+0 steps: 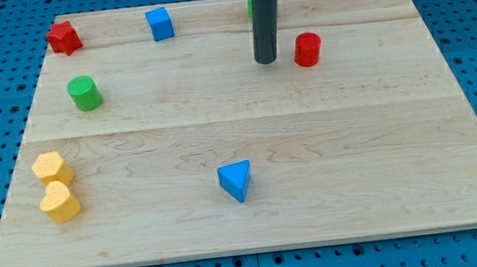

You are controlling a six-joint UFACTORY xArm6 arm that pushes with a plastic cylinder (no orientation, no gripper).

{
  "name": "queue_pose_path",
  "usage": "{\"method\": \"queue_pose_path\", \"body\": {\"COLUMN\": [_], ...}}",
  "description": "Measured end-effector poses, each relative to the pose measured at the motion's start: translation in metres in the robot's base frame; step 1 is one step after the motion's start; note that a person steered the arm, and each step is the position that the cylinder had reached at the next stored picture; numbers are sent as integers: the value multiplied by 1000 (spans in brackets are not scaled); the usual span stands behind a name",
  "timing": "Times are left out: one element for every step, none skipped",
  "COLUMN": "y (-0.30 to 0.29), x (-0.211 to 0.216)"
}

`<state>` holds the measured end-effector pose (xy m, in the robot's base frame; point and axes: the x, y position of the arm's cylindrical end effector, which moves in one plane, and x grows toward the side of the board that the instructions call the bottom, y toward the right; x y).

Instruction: Move your arm to the top right of the red circle

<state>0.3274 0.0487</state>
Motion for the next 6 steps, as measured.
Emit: {"method": "queue_pose_path", "body": {"y": [39,50,47,42,39,37], "x": [-9,-11,-23,-33,-39,-41]}}
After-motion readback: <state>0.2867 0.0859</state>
